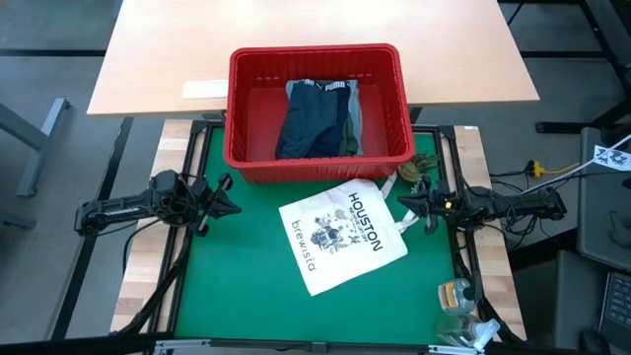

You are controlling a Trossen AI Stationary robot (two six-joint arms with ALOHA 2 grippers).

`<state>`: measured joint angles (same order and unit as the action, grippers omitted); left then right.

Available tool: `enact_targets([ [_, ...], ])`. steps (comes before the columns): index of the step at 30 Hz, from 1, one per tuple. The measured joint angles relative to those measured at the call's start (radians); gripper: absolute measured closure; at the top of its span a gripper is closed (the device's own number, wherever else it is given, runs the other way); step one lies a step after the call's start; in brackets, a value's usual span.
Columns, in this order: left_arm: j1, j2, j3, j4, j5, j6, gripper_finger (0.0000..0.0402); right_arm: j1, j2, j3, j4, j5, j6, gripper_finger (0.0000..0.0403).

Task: Fold Laundry from Bin
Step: Return to home position

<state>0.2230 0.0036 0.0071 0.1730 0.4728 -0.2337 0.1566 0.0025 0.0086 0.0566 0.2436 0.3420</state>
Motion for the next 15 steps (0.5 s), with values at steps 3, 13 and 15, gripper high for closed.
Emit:
enact_targets([
  [3,0.0,0.0,0.0,0.0,0.0,0.0,0.0399,0.0,0.0,0.0,0.0,0.0,0.0,0.0381],
  [13,0.0,0.0,0.0,0.0,0.0,0.0,0.0399,0.0,0.0,0.0,0.001,0.004,-0.005,0.0382],
  [15,0.0,0.0,0.0,0.0,0.0,0.0,0.0399,0.0,0.0,0.0,0.0,-0.02,-0.005,0.0382],
])
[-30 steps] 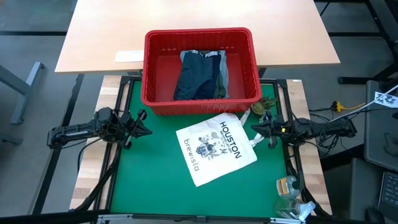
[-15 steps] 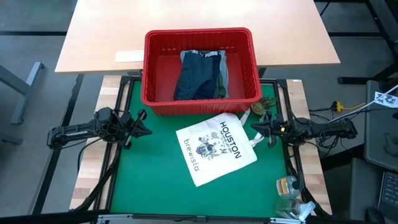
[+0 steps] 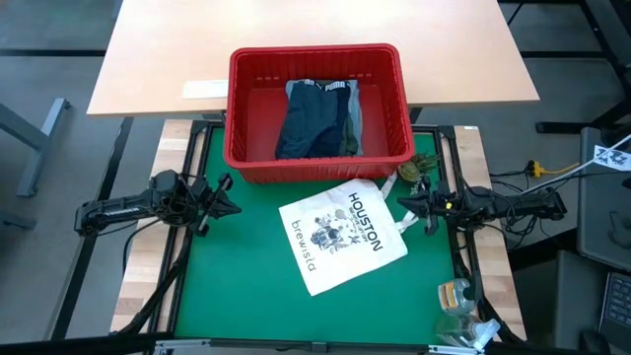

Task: Fold Laundry from Bin
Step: Return to home position

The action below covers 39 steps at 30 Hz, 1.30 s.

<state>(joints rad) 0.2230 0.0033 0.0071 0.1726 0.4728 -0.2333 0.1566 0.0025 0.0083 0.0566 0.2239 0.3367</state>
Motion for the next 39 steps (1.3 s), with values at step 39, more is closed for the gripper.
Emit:
enact_targets([
  [39,0.001,0.0,0.0,-0.007,-0.026,0.101,0.0399,0.0,0.0,-0.001,0.0,-0.016,-0.405,0.0381],
])
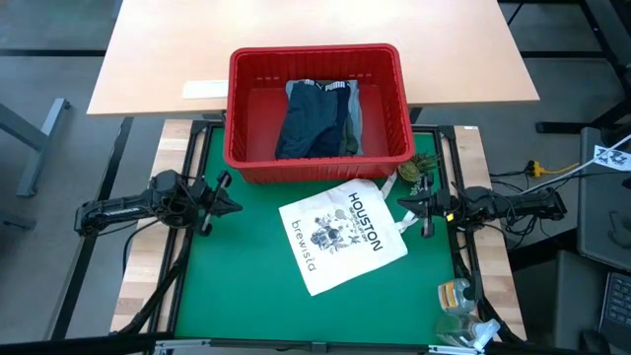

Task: Fold Laundry from Bin
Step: Return to home position

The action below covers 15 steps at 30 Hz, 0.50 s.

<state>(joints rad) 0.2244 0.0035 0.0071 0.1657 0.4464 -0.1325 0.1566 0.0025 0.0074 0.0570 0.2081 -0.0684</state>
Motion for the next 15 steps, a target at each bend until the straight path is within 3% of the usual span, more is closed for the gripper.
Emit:
enact_targets([
  [3,0.0,0.0,0.0,-0.032,-0.106,0.15,0.0399,0.0,0.0,0.0,0.0,0.0,0.0,0.0381],
  [9,0.0,0.001,0.0,-0.116,-0.472,0.161,0.0399,0.0,0.0,0.0,0.0,0.0,0.0,0.0381],
  [15,0.0,0.002,0.0,-0.149,-0.478,0.138,0.0399,0.0,0.0,0.0,0.0,0.0,0.0,0.0381],
])
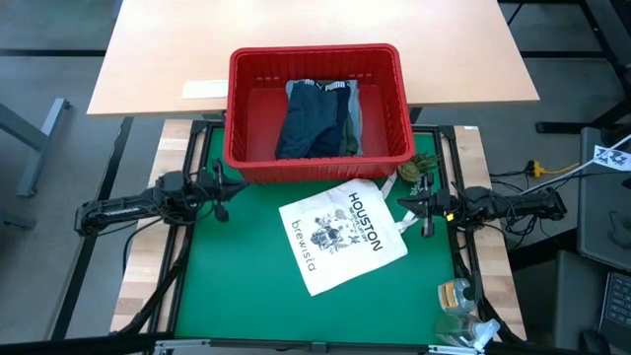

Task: Fold Laundry from Bin
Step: Return to home position

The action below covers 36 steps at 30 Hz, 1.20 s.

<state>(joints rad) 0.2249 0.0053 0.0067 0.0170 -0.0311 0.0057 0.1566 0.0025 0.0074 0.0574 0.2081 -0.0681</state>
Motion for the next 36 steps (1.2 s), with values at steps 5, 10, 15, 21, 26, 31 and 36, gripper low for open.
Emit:
enact_targets([
  [5,0.0,0.002,0.0,-0.003,0.012,-0.008,0.0399,0.0,0.0,0.0,0.0,0.0,0.0,0.0381],
  [10,-0.012,0.003,0.001,-0.006,0.029,-0.073,0.0399,0.0,0.0,0.0,0.0,0.0,0.0,0.0381],
  [15,-0.046,0.003,0.001,-0.007,0.031,-0.106,0.0399,0.0,0.0,0.0,0.0,0.0,0.0,0.0381],
  [21,-0.088,0.019,0.001,-0.008,0.023,-0.068,0.0399,0.0,0.0,0.0,0.0,0.0,0.0,0.0381],
  [26,-0.089,0.02,0.001,-0.008,0.018,-0.048,0.0399,0.0,0.0,0.0,0.0,0.0,0.0,0.0381],
  [31,-0.088,0.02,0.001,-0.008,0.017,-0.054,0.0399,0.0,0.0,0.0,0.0,0.0,0.0,0.0381],
  [36,-0.088,0.02,0.001,-0.006,0.017,-0.055,0.0399,0.0,0.0,0.0,0.0,0.0,0.0,0.0381],
])
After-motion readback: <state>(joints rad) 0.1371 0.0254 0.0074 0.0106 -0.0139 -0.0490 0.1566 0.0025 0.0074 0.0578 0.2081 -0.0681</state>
